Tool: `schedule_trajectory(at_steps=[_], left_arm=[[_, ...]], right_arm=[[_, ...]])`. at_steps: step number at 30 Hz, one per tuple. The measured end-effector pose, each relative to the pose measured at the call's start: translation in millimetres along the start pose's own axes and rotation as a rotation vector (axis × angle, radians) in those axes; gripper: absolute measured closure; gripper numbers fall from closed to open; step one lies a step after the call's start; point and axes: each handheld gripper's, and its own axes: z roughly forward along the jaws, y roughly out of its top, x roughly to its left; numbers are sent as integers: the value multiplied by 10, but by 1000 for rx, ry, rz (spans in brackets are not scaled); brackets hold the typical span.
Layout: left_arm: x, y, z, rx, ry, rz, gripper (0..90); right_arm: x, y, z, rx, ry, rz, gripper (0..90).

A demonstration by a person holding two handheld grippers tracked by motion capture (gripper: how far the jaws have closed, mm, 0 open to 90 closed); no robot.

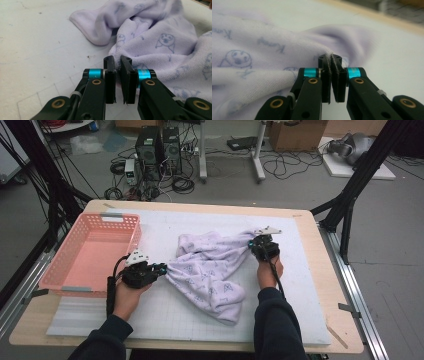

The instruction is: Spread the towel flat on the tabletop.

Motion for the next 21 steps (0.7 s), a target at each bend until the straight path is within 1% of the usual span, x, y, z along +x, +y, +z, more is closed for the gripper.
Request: schedule_trajectory(at_steps=[1,2,3,4,5,6,7,8,9,11,12,13,14,16,17,19,21], left_arm=[[6,-10,0,4,-1,0,829],[9,-18,2,6,3,4,829],[9,-24,5,9,2,9,829],[3,-30,9,12,4,9,828],[-1,-37,15,18,3,13,828],[-5,-44,22,24,5,15,826],[-8,-52,28,27,3,11,822],[-9,-58,29,29,5,7,818],[-11,-60,25,28,4,8,815],[-17,-60,15,22,5,4,808],[-16,-57,7,21,5,8,805],[-16,-58,6,18,4,10,801],[-18,-61,9,15,7,10,799],[-18,-64,11,14,4,6,791],[-21,-65,10,12,4,5,789],[-18,-63,4,14,-1,9,786],[-18,-64,1,14,-3,8,786]], right_arm=[[-63,22,-10,-11,-42,10,871],[-120,34,-15,-13,-61,36,870],[-169,36,-11,-14,-58,59,866],[-194,27,-6,-13,-37,82,851],[-204,14,0,-10,-1,99,810],[-203,1,0,-11,27,108,738],[-199,-13,-21,-26,34,106,720],[-194,-30,-58,-40,45,113,685],[-199,-50,-98,-55,52,119,671],[-214,-104,-202,-76,52,115,669],[-229,-142,-252,-81,51,103,675],[-239,-177,-293,-58,56,93,682],[-246,-217,-317,-35,58,68,697],[-239,-317,-345,7,64,37,711],[-227,-364,-342,31,73,32,711],[-175,-443,-303,64,126,43,688],[-80,-488,-249,84,209,81,616]])
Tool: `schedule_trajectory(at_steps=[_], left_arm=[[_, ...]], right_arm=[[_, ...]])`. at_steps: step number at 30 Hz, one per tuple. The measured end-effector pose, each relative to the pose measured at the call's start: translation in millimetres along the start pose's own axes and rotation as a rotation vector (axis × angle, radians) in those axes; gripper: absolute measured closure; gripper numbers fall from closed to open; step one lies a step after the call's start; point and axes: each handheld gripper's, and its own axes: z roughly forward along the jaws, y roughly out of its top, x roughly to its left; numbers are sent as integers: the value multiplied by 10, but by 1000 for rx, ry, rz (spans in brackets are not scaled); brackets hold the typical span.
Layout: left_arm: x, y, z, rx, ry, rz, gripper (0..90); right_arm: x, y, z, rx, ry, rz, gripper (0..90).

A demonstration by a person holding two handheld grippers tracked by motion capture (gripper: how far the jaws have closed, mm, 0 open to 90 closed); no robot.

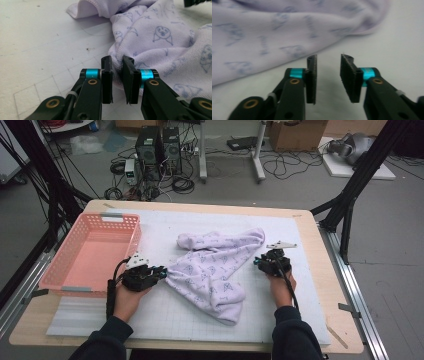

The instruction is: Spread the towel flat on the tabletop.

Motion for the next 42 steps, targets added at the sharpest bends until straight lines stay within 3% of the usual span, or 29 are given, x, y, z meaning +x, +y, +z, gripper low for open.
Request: schedule_trajectory(at_steps=[2,3,5,6,8,9,11,12,15,18,20,22,23,27,31,33,37,42], left_arm=[[-3,-4,3,0,-5,-3,786],[-4,-5,3,1,-7,-1,785],[-9,-9,7,-1,-7,-3,786],[-10,-10,8,-1,-10,-3,785],[-11,-11,7,-1,-11,-4,777],[-12,-11,6,-2,-8,-3,771],[-11,-13,4,4,-3,1,768],[-11,-16,8,7,6,1,769],[-15,-17,20,10,22,5,791],[-11,-26,29,23,42,18,822],[-5,-33,33,19,47,2,770],[-7,-26,26,11,37,-8,677],[-14,-23,27,0,30,-9,656],[-51,-18,57,-1,-7,-27,537],[-77,-24,86,8,-3,-19,523],[-76,-24,91,6,1,-25,523],[-73,-19,84,-5,1,-27,525],[-65,-16,80,-16,5,-27,524]], right_arm=[[96,-15,81,-6,89,50,558],[162,-14,118,-17,97,52,509],[289,16,171,-16,54,5,524],[329,34,192,-17,42,-12,590],[358,77,237,-14,98,-25,848],[383,114,260,-5,95,-48,865],[423,231,285,8,63,-132,877],[414,301,285,-7,42,-139,879],[351,540,257,-63,-77,-140,881],[275,699,248,-104,-181,-104,881],[230,753,248,-118,-210,-81,878],[203,756,265,-110,-176,-53,847],[204,746,257,-108,-169,-53,781],[189,644,136,-127,-109,-65,665],[193,446,-34,-111,-26,-82,633],[237,335,-60,-61,25,-98,603],[412,176,-16,-5,105,-107,571],[743,134,113,8,197,-116,507]])
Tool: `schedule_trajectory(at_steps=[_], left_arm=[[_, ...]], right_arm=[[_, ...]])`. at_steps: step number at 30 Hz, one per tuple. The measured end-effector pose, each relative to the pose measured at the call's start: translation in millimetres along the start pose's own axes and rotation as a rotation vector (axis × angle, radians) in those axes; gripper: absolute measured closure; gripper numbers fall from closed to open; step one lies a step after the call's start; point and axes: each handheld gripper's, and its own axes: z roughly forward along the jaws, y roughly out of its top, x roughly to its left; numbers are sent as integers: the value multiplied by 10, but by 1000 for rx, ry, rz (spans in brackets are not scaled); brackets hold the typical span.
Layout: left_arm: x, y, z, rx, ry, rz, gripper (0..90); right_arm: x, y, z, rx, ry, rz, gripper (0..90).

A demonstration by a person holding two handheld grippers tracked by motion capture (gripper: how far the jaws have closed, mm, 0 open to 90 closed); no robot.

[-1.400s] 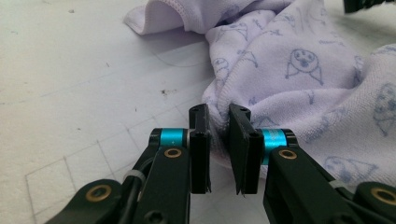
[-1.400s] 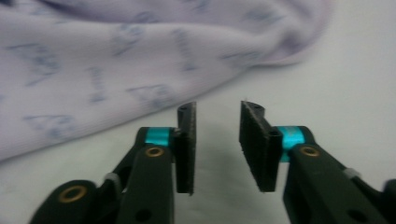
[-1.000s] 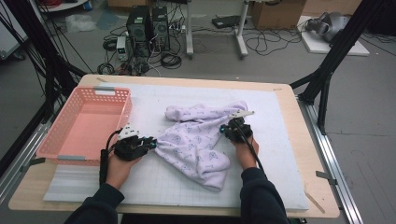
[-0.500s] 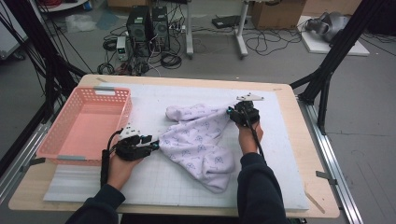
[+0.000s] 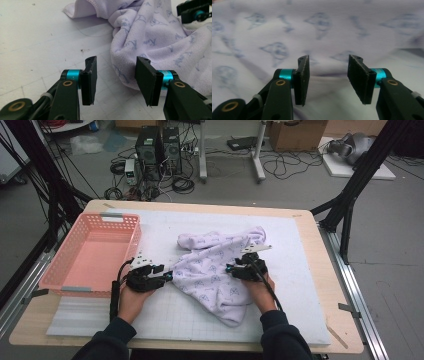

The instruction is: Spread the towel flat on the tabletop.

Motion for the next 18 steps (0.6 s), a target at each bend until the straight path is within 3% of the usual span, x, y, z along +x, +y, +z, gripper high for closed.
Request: schedule_trajectory(at_steps=[2,4,6,7,10,13,18], left_arm=[[7,0,-7,-3,-1,1,523],[13,0,-15,-3,1,0,520],[13,0,-21,-3,1,-1,518],[13,-1,-22,-2,0,0,518],[11,-2,-25,0,-1,1,516],[3,-1,-22,1,-4,2,513],[-19,-4,-3,4,-9,2,513]], right_arm=[[123,-3,98,55,-4,-58,523],[192,-13,115,71,-34,-116,647],[197,-11,66,93,-57,-154,817],[190,-22,36,108,-72,-171,857],[96,-93,-90,130,-123,-220,875],[-89,-171,-264,117,-203,-202,880],[-510,-287,-550,72,-336,-85,879]])
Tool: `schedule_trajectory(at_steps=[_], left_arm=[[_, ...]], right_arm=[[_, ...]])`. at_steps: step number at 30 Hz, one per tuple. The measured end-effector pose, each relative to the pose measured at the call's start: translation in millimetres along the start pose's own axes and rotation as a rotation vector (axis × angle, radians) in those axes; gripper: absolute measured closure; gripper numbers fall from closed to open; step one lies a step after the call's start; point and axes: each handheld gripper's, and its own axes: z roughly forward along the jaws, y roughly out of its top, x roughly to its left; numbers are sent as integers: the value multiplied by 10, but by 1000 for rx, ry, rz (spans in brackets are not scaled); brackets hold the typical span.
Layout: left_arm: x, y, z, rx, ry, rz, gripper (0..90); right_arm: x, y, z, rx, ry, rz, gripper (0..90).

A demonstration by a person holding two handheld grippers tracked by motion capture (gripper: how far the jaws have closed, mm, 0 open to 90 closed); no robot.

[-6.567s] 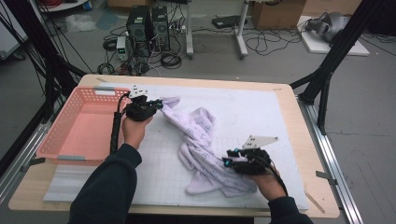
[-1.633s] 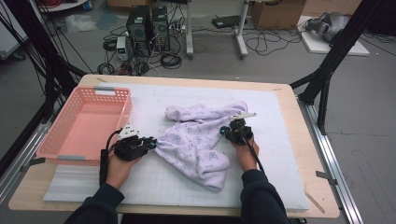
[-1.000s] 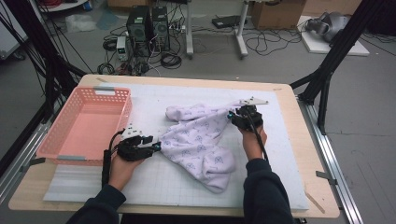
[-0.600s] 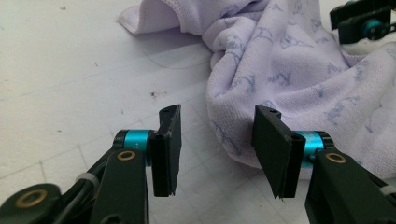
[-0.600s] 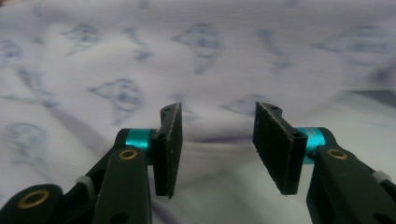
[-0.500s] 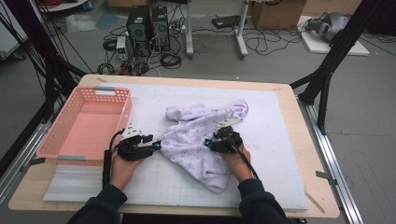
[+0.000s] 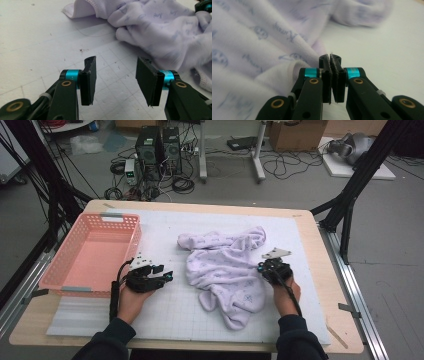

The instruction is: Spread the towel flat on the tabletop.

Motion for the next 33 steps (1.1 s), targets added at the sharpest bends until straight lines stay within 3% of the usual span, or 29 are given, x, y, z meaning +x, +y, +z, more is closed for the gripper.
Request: schedule_trajectory(at_steps=[4,6,7,11,14,16,21,27,31,33], left_arm=[[-21,0,15,4,-14,7,509],[-38,-2,28,4,-25,9,506],[-47,-3,36,6,-36,11,505],[-127,-1,90,10,-82,18,500],[-209,10,153,15,-130,19,495],[-281,35,207,17,-163,16,486],[-556,133,426,54,-250,66,490],[-892,265,805,130,-275,163,502],[-1056,296,1000,174,-255,232,490],[-1088,305,1036,173,-247,241,484]], right_arm=[[-322,-120,-73,-18,-166,110,878],[-427,-196,-101,-32,-203,178,864],[-453,-228,-111,-30,-179,209,838],[-412,-317,-209,-86,-136,219,673],[-378,-372,-329,-129,-80,226,634],[-352,-400,-398,-139,-60,201,629],[-299,-485,-512,-165,-38,192,626],[-328,-518,-520,-183,-31,209,608],[-350,-542,-516,-182,-21,210,558],[-353,-544,-525,-185,-15,221,521]])
